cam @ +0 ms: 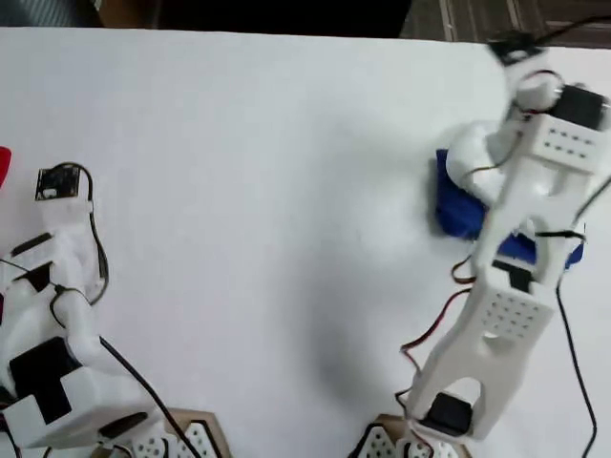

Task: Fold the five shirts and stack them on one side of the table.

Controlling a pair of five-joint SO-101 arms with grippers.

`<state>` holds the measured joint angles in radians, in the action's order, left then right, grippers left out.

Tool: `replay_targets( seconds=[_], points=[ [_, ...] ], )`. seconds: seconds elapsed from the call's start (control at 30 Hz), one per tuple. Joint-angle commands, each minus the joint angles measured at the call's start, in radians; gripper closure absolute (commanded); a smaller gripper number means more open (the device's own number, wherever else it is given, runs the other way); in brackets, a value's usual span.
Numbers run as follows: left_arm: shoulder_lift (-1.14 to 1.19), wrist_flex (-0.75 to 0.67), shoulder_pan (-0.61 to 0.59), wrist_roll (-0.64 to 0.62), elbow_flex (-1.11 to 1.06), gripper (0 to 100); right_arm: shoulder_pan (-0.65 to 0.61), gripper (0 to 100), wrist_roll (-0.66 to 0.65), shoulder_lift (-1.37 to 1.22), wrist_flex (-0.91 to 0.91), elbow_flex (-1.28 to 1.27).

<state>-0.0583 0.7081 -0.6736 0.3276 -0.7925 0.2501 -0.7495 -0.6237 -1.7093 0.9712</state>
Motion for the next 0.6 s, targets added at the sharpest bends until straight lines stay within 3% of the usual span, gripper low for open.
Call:
replay_targets(
  seconds=[0.0, 0.17, 0.57],
  points=[
    [-0.005, -0.015, 0.005, -0.009, 0.03, 97, -0.081, 79.6, 0.009, 0.096, -0.002, -0.068],
    [-0.005, -0.015, 0.005, -0.009, 0.03, 97, -0.145, 79.6, 0.026, 0.059, -0.002, -0.138],
    [-0.005, -0.015, 0.005, -0.009, 0.03, 97, -0.096, 79.6, 0.051, -0.05, 0.099, -0.13]
  ],
)
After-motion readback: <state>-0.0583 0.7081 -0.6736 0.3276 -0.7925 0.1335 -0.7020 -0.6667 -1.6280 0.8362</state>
